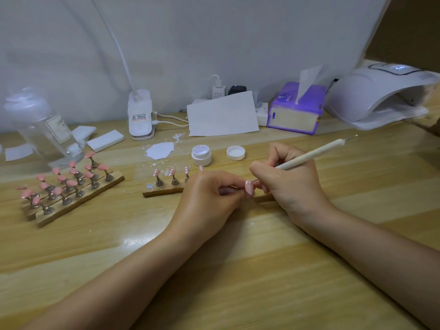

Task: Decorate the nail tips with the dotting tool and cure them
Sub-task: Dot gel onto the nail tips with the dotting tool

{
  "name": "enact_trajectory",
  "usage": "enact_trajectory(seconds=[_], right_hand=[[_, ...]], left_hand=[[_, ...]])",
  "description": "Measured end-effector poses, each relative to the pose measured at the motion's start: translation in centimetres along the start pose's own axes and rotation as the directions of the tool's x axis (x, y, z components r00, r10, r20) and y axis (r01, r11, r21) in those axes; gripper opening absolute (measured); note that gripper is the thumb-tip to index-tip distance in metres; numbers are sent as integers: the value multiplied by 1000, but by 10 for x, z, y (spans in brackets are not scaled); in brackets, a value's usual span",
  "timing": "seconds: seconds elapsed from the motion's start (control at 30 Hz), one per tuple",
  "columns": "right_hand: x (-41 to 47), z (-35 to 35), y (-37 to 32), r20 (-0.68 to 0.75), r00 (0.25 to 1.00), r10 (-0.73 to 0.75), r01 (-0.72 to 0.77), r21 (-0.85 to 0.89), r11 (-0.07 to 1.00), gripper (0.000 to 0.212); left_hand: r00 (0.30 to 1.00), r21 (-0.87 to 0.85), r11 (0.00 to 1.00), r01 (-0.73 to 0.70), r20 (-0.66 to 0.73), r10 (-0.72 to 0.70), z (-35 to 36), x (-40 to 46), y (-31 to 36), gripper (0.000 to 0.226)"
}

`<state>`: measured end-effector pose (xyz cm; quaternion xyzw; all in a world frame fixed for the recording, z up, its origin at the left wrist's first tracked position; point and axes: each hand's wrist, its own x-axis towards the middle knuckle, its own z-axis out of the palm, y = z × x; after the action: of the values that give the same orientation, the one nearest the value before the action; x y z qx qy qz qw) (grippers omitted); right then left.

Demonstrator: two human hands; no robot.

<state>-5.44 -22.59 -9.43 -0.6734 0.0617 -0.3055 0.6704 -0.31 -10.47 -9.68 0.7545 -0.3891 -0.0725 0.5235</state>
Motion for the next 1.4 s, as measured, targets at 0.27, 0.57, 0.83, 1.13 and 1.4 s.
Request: enact_trajectory(seconds=[0.27,0.57,0.83,1.13,1.4], right_hand=[[0,1,-1,-25,1000,16,-15,37,999,40],[-1,0,-1,-28,999,17,-16,15,1000,40],[0,1,-1,-13,1000,16,-16,16,1000,40],[0,1,-1,-19,1000,-2,2,0,1000,39],[-1,0,-1,-16,1000,-4,4,-6,1000,39]], left_hand=[[1000,-16,1000,21,3,-21,0,0,0,18],[1000,-10,1000,24,-2,-24,0,0,-1,15],[1000,-14,1000,9,-3,-9,1,1,0,17],[1000,-6,1000,1,9,-1,0,0,0,22],[1000,1,1000,-2,3,2,0,0,0,17]])
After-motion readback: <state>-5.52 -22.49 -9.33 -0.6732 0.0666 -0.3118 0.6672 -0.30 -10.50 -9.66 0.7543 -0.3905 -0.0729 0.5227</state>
